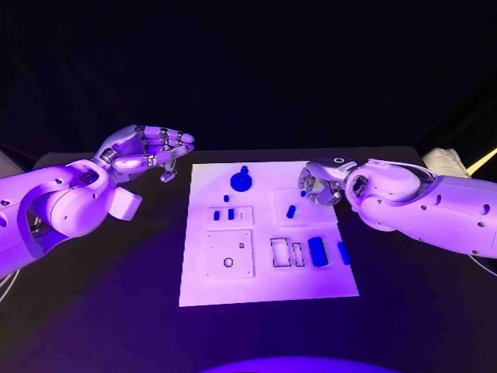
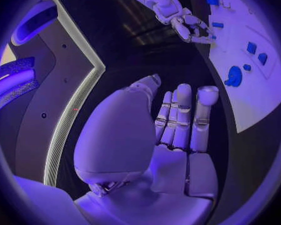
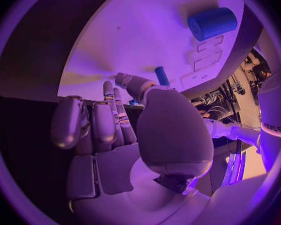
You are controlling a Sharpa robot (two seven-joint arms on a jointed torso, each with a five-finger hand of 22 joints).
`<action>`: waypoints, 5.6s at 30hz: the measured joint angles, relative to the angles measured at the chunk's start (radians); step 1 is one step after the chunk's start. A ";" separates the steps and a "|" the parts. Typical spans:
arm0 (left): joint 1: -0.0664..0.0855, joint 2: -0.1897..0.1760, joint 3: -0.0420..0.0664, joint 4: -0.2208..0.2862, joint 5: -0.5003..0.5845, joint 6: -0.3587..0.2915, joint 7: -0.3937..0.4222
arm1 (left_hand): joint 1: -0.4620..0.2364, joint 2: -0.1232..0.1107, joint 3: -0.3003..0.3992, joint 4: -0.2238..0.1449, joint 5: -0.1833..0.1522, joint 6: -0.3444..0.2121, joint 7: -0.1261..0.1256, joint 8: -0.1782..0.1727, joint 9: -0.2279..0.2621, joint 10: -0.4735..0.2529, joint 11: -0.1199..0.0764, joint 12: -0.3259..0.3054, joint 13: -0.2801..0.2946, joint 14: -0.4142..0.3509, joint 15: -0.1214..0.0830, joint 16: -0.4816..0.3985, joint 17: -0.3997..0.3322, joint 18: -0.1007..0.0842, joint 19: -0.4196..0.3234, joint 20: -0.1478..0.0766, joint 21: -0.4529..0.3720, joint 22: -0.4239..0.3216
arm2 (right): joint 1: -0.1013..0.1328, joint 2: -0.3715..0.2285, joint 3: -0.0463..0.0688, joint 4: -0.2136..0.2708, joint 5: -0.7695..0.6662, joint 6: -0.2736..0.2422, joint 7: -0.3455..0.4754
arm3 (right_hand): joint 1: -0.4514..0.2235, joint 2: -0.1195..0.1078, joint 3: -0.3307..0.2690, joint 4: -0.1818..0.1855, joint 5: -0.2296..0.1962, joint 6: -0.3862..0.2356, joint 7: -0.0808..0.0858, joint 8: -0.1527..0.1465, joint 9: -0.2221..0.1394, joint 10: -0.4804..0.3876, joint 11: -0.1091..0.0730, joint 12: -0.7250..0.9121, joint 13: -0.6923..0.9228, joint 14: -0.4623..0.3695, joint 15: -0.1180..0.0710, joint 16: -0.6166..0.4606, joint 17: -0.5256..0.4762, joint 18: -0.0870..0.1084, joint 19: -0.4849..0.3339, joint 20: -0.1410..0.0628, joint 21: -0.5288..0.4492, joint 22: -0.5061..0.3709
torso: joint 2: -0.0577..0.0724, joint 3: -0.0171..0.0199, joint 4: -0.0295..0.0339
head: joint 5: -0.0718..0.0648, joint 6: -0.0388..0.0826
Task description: Assemble the parts on the task board
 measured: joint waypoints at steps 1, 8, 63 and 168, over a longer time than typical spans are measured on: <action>0.000 0.000 0.000 0.000 0.001 0.000 0.000 | 0.000 0.000 0.000 0.000 0.000 0.000 0.000 0.000 0.000 0.000 0.000 0.000 0.000 0.000 0.000 0.000 0.000 0.000 0.000 0.000 0.000 0.000 | -0.001 0.001 0.000 0.000 0.000 0.001 0.000 | 0.000 0.000 0.000 0.000 0.001 0.000 0.000 0.000 0.000 0.000 0.000 0.000 0.000 0.000 0.000 0.001 0.000 0.000 0.000 0.000 0.001 0.001 | 0.000 0.0000 0.0000 | 0.000 0.000; 0.000 -0.001 0.000 0.000 0.003 0.000 0.001 | 0.000 0.000 0.000 0.000 0.000 -0.004 0.004 0.000 0.000 0.000 0.000 0.000 0.000 0.000 0.000 0.000 0.000 0.000 0.000 0.000 0.000 0.002 | -0.007 0.017 0.001 -0.010 -0.003 0.000 -0.003 | 0.000 0.000 0.006 0.000 0.006 0.000 0.000 0.000 0.004 0.000 0.000 0.000 0.001 0.000 0.000 0.010 0.002 0.000 0.004 0.004 0.008 0.009 | 0.000 0.0012 0.0004 | 0.002 0.002; 0.000 -0.008 0.000 0.000 0.005 0.002 -0.017 | 0.000 0.000 0.005 -0.005 0.000 -0.007 0.007 0.000 -0.002 -0.007 0.000 0.000 0.000 0.004 0.004 0.000 0.002 0.000 0.000 0.000 0.000 0.002 | -0.033 0.009 0.003 0.016 -0.055 -0.112 -0.073 | 0.042 0.069 0.064 -0.052 -0.131 0.100 -0.039 0.101 0.091 0.065 -0.004 0.058 0.033 0.000 -0.032 0.075 0.027 -0.031 0.019 -0.020 0.179 0.112 | -0.002 0.0003 0.0000 | 0.001 -0.012; 0.000 0.014 0.000 0.003 0.007 0.009 -0.034 | -0.009 0.001 0.011 -0.011 0.000 -0.014 0.007 0.000 -0.002 -0.011 0.003 0.000 0.000 0.004 0.004 -0.004 0.004 0.000 0.000 0.000 0.000 0.001 | -0.103 0.157 -0.010 0.246 0.016 -0.027 -0.096 | 0.040 0.067 0.069 -0.057 -0.127 0.102 -0.037 0.104 0.094 0.064 -0.004 0.053 0.090 0.000 -0.032 0.075 0.016 -0.031 0.019 -0.020 0.180 0.111 | 0.000 -0.0007 0.0002 | 0.093 -0.077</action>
